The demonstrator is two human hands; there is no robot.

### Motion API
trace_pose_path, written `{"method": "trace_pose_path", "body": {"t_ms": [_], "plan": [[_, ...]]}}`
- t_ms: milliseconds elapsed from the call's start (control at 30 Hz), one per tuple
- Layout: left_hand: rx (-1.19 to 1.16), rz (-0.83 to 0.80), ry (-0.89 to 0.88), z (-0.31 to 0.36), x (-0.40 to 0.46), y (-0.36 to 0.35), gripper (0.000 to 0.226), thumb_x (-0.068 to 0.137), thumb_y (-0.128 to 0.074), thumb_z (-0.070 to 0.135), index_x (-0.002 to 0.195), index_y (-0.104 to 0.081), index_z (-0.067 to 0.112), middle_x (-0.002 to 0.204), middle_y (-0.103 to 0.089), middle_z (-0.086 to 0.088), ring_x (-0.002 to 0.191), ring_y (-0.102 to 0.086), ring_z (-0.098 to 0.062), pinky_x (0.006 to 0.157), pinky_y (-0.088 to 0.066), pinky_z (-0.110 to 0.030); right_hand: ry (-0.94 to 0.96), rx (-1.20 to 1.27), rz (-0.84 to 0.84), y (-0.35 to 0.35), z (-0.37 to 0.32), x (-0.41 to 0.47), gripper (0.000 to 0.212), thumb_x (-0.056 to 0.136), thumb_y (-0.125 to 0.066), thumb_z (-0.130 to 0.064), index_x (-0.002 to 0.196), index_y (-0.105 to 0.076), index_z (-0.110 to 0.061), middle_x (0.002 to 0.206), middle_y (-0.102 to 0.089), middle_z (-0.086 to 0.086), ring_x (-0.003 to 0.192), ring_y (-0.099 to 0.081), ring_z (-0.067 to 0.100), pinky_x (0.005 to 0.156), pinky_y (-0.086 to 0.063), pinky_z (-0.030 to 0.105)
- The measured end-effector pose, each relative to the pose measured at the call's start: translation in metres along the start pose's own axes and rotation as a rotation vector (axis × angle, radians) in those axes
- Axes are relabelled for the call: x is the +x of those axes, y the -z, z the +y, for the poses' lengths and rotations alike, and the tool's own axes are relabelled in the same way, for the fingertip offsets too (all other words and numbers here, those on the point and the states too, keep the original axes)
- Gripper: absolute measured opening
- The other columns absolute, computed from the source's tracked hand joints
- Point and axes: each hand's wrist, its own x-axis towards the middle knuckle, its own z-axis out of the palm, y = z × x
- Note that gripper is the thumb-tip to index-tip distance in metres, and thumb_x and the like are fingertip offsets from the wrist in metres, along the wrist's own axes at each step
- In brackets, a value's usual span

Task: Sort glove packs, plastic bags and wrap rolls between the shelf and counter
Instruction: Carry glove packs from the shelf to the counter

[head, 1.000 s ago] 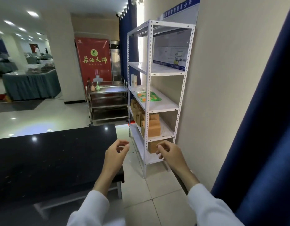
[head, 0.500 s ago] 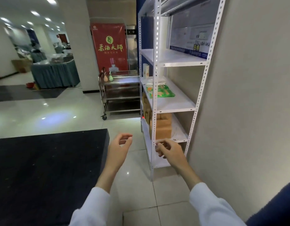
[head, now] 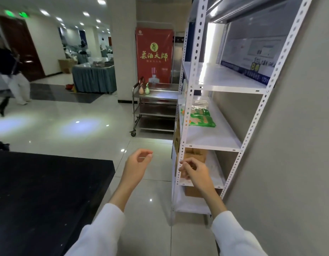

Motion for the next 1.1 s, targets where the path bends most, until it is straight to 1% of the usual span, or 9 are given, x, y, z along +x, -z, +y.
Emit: {"method": "trace_pose_path", "body": {"t_ms": [133, 333, 433, 533, 600, 767, 833, 933, 1100], "plan": [[0.005, 0.005, 0.004, -0.022, 0.06, -0.006, 0.012, 0.1, -0.065, 0.024, 0.102, -0.071, 0.033, 0.106, -0.074, 0.011, 0.104, -0.069, -0.013, 0.094, -0.058, -0.04, -0.017, 0.016, -0.047, -0.016, 0.016, 0.056, 0.016, 0.104, -0.06, -0.02, 0.1, -0.074, -0.025, 0.087, -0.077, -0.008, 0.075, -0.074, 0.016, 0.07, -0.062, 0.033], [-0.011, 0.002, -0.005, -0.058, 0.179, -0.005, 0.014, 0.098, -0.067, 0.024, 0.096, -0.074, 0.036, 0.1, -0.074, 0.017, 0.098, -0.069, -0.007, 0.086, -0.055, -0.031, -0.042, -0.005, -0.092, -0.053, 0.031, 0.161, 0.017, 0.104, -0.059, -0.016, 0.099, -0.074, -0.022, 0.085, -0.078, -0.001, 0.073, -0.073, 0.017, 0.072, -0.061, 0.04], [-0.035, -0.002, 0.011, -0.072, 0.236, -0.003, 0.017, 0.098, -0.066, 0.022, 0.094, -0.073, 0.037, 0.099, -0.075, 0.016, 0.095, -0.069, -0.006, 0.081, -0.051, -0.028, -0.051, 0.003, -0.08, -0.073, 0.026, 0.219, 0.017, 0.104, -0.059, -0.016, 0.099, -0.074, -0.021, 0.085, -0.079, -0.002, 0.072, -0.073, 0.015, 0.071, -0.06, 0.035], [-0.038, -0.022, -0.002, -0.082, 0.286, -0.007, 0.018, 0.097, -0.067, 0.022, 0.093, -0.073, 0.039, 0.095, -0.073, 0.021, 0.09, -0.068, -0.001, 0.076, -0.049, -0.022, -0.051, 0.023, -0.051, -0.092, 0.021, 0.271, 0.017, 0.105, -0.059, -0.017, 0.1, -0.074, -0.021, 0.085, -0.079, -0.001, 0.071, -0.072, 0.013, 0.062, -0.055, 0.023], [-0.034, -0.038, -0.007, -0.085, 0.318, -0.012, 0.016, 0.097, -0.067, 0.021, 0.095, -0.073, 0.036, 0.096, -0.073, 0.022, 0.091, -0.068, -0.001, 0.077, -0.049, -0.022, -0.051, 0.035, -0.049, -0.103, 0.019, 0.301, 0.016, 0.105, -0.059, -0.016, 0.102, -0.074, -0.018, 0.084, -0.078, 0.001, 0.07, -0.071, 0.01, 0.059, -0.052, 0.019], [-0.059, -0.051, 0.012, -0.101, 0.388, -0.028, 0.013, 0.097, -0.068, 0.021, 0.098, -0.074, 0.033, 0.096, -0.073, 0.023, 0.093, -0.068, 0.0, 0.079, -0.051, -0.024, -0.065, 0.079, -0.072, -0.124, 0.024, 0.375, 0.017, 0.105, -0.057, -0.013, 0.106, -0.074, -0.013, 0.088, -0.078, 0.005, 0.074, -0.072, 0.014, 0.063, -0.054, 0.021], [-0.067, -0.056, -0.001, -0.108, 0.416, -0.036, 0.014, 0.097, -0.068, 0.019, 0.098, -0.074, 0.032, 0.097, -0.073, 0.022, 0.092, -0.067, 0.002, 0.079, -0.052, -0.023, -0.086, 0.132, -0.036, -0.13, 0.028, 0.408, 0.016, 0.104, -0.058, -0.011, 0.103, -0.074, -0.011, 0.088, -0.078, 0.008, 0.072, -0.071, 0.016, 0.061, -0.053, 0.022], [-0.074, -0.074, 0.011, -0.12, 0.46, -0.05, 0.014, 0.097, -0.068, 0.018, 0.098, -0.073, 0.031, 0.1, -0.076, 0.014, 0.095, -0.069, -0.004, 0.078, -0.05, -0.023, -0.112, 0.177, 0.01, -0.14, 0.037, 0.456, 0.015, 0.103, -0.059, -0.011, 0.102, -0.075, -0.011, 0.087, -0.079, 0.007, 0.072, -0.072, 0.016, 0.06, -0.053, 0.02], [-0.052, -0.11, 0.012, -0.136, 0.542, -0.081, 0.014, 0.097, -0.067, 0.019, 0.099, -0.074, 0.032, 0.098, -0.075, 0.014, 0.094, -0.069, -0.005, 0.079, -0.051, -0.022, -0.162, 0.204, 0.078, -0.15, 0.054, 0.534, 0.017, 0.102, -0.058, -0.012, 0.102, -0.075, -0.014, 0.087, -0.079, 0.005, 0.072, -0.072, 0.015, 0.061, -0.053, 0.02]]}}
